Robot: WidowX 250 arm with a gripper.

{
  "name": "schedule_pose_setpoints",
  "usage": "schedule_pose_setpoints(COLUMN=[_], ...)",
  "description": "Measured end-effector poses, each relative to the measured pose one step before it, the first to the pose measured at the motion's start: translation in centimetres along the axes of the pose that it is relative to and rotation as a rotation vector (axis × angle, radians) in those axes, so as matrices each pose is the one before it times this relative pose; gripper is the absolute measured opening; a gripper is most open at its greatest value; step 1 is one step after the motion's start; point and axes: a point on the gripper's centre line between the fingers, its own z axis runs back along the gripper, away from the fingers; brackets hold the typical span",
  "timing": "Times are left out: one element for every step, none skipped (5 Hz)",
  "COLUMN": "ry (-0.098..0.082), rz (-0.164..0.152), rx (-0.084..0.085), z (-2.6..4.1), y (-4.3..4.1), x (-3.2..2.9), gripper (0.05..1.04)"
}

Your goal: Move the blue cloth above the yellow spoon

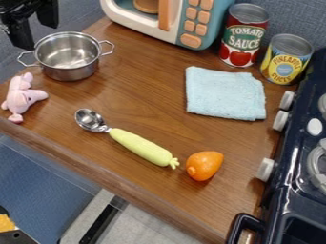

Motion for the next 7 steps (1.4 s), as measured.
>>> schedule_pose_setpoints(ry=[0.0140, 0.0316, -0.0783, -0.0196, 0.0267, 0.0440, 0.0152], rz=[-0.0015, -0.1055, -0.0883, -0.1045, -0.1611, -0.0941, -0.0610], rx=[0.0259, -0.0120, -0.0457, -0.0420, -0.0336, 0.0552, 0.0037], z=[-0.815, 0.313, 1.878, 0.237, -0.058, -2.696, -1.369], y=[0.284, -0.345, -1.563, -1.888, -2.699, -3.066, -2.102], x=[-0.293, -4.319, -5.345, -4.570, -5.540, -3.351, -0.885], gripper=[1.001, 1.001, 1.001, 1.001, 1.001, 1.001, 1.001])
